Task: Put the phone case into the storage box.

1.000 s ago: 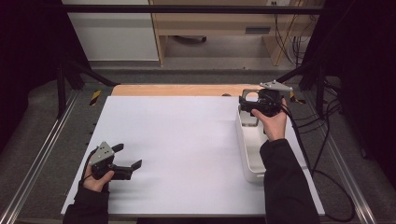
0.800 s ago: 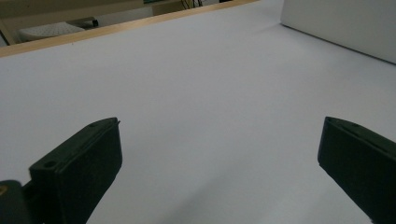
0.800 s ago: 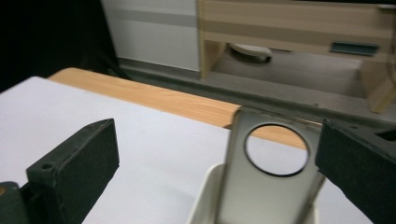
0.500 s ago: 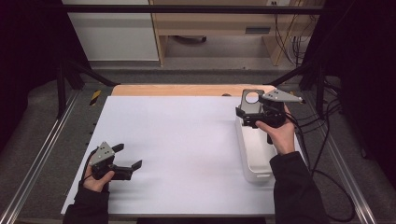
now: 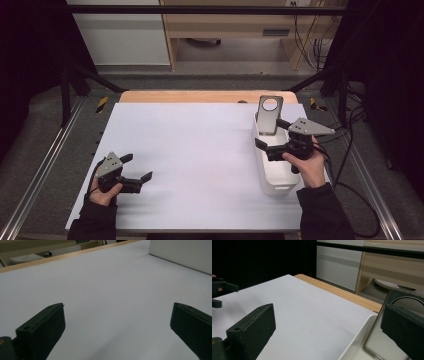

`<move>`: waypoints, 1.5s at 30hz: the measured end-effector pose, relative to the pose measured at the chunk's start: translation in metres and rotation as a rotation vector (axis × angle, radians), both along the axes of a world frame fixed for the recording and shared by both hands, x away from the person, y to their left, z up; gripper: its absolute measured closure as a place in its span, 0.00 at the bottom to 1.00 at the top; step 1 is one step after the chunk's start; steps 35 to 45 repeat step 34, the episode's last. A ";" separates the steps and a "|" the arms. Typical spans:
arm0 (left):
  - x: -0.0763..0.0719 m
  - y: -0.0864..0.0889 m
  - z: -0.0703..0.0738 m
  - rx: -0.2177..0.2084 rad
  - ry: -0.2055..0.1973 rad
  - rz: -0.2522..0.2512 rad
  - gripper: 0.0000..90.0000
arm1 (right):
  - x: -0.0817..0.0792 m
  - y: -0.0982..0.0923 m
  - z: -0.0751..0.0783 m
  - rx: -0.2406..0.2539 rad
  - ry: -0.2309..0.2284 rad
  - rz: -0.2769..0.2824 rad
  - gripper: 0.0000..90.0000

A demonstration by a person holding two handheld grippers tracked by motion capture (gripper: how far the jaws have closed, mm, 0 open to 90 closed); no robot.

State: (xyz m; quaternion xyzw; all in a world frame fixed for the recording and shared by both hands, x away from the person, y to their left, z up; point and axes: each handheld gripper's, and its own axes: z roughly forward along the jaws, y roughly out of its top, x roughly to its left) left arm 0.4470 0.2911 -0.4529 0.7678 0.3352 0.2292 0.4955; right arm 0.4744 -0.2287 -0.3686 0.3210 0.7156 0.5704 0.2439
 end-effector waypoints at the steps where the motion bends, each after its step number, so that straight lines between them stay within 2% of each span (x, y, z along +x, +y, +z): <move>1: 0.000 0.000 0.000 0.001 0.000 -0.001 0.00 | -0.003 -0.002 -0.002 0.005 0.001 0.004 0.00; 13: -0.001 -0.001 0.001 -0.003 -0.010 -0.010 0.00 | -0.024 -0.036 -0.031 0.034 -0.019 0.039 0.01; 17: -0.002 -0.002 0.002 -0.011 -0.016 -0.014 0.00 | -0.029 -0.043 -0.042 0.017 0.006 0.034 0.01; 25: -0.003 -0.002 0.003 -0.019 -0.027 -0.020 0.00 | -0.036 -0.057 -0.060 0.036 0.017 0.024 0.01; 34: -0.003 -0.003 0.004 -0.017 -0.030 -0.023 0.00 | -0.040 -0.067 -0.070 0.051 0.013 0.016 0.01; 45: -0.003 -0.003 0.004 -0.017 -0.030 -0.023 0.00 | -0.040 -0.067 -0.070 0.051 0.013 0.016 0.01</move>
